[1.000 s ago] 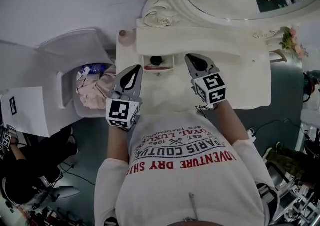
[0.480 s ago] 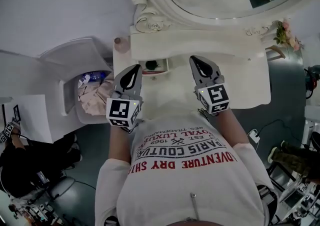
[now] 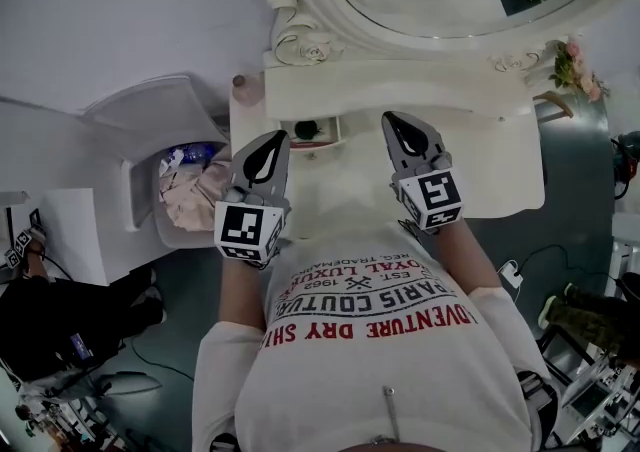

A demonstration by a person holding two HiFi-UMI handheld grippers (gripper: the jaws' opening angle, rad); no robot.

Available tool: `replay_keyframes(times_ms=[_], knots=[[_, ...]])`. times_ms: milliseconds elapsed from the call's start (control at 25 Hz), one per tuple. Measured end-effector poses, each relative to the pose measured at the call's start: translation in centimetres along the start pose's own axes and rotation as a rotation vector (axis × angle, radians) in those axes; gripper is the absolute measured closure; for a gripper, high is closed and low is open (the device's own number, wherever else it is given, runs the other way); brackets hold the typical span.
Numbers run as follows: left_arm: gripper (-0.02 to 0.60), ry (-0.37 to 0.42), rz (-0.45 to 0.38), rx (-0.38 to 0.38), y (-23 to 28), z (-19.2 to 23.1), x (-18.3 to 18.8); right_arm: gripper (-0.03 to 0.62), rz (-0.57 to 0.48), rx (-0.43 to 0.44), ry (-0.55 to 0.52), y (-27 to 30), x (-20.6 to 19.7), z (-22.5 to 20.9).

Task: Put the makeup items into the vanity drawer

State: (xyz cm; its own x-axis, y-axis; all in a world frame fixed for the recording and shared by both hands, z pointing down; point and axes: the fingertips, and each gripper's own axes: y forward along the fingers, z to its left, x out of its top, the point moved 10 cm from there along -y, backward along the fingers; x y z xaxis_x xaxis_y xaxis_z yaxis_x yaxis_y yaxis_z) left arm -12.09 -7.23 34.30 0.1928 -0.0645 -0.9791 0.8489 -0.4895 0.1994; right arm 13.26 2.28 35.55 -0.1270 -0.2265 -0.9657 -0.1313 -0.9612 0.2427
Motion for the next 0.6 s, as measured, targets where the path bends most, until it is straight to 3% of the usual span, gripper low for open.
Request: replay_keyframes(times_ms=[600], knots=[[0.571,0.000,0.010,0.005,-0.5,1.4,-0.3,0.586,-0.015,-0.015,0.008,0.4,0.3,1.3]])
